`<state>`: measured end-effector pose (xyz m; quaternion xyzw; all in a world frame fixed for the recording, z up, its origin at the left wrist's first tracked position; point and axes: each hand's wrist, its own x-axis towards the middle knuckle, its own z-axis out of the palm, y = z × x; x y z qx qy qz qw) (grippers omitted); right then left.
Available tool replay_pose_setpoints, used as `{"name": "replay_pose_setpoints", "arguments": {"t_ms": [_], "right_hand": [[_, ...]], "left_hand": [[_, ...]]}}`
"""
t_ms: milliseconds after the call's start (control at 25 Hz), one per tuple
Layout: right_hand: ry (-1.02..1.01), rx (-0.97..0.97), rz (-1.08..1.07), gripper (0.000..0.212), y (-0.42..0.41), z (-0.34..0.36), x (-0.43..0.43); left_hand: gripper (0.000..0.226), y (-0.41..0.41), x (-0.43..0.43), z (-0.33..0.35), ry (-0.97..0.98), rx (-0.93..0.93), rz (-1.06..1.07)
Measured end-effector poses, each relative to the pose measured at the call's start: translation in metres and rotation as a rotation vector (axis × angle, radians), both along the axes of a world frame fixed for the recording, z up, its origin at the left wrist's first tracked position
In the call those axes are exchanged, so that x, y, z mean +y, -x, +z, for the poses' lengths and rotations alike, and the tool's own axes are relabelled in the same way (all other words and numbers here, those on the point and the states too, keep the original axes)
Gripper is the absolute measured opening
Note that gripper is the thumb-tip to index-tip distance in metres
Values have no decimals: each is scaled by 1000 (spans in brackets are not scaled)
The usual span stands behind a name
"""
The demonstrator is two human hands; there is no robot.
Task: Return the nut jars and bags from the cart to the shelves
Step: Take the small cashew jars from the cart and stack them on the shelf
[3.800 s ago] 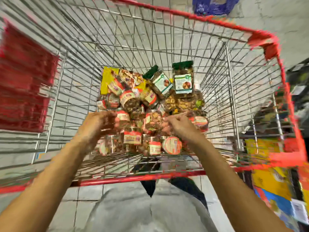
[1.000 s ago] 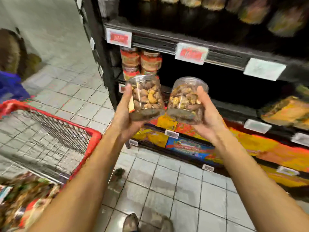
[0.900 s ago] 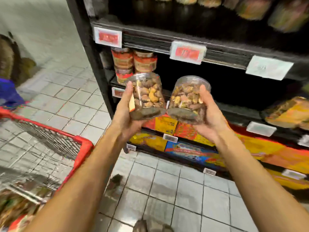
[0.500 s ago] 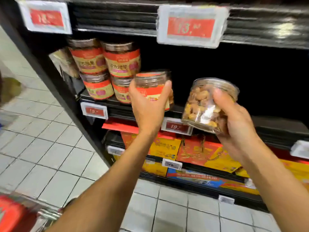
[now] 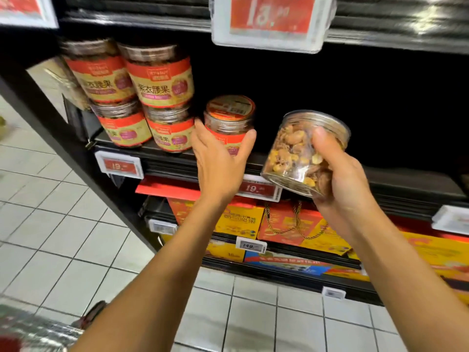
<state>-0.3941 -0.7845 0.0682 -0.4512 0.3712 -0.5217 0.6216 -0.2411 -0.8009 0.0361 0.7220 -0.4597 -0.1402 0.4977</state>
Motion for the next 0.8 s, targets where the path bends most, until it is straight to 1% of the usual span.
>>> {"name": "replay_pose_setpoints", "arguments": {"t_ms": [80,120,160,200,240,280,320,360,400,440,480,520,600,680,720,800], "right_hand": [[-4,50,-23,66,-9,4,2],[1,87,-35,74,-14,6,5],[7,116,-40,79,-20,9,7],[19,111,-29,78,-25,12,11],[56,68,23,71,-30,15,14],[97,13,90,64,-33,19,18],[130,-55,136,61,-36,24,21],[131,-118,148,60,-37,29,24],[89,-193,141,58,-38,32,25],[46,-248,122,52,-38,33,22],[44,-257,113,45,-40,35,19],[60,-215,112,40,-42,36,15],[93,-154,87,38,-50,40,8],[94,-186,48,36,-56,43,0],[106,-198,39,35,-57,44,-3],[150,-190,24,30,-60,45,-13]], "left_hand": [[57,-2,26,10,153,9,26],[41,0,40,18,215,37,-16],[33,3,53,26,232,105,-120],[37,7,62,35,204,187,-250],[46,10,68,43,155,252,-351],[55,10,70,49,120,294,-402],[60,6,70,52,120,337,-406],[59,1,68,56,153,383,-382],[53,-5,67,60,194,416,-331],[41,-11,65,65,227,435,-266],[28,-16,61,70,238,443,-212],[21,-19,56,75,231,424,-180],[22,-24,45,83,196,330,-162],[26,-30,34,89,157,241,-162],[29,-35,28,91,141,227,-176],[35,-44,14,90,140,310,-238]]}}
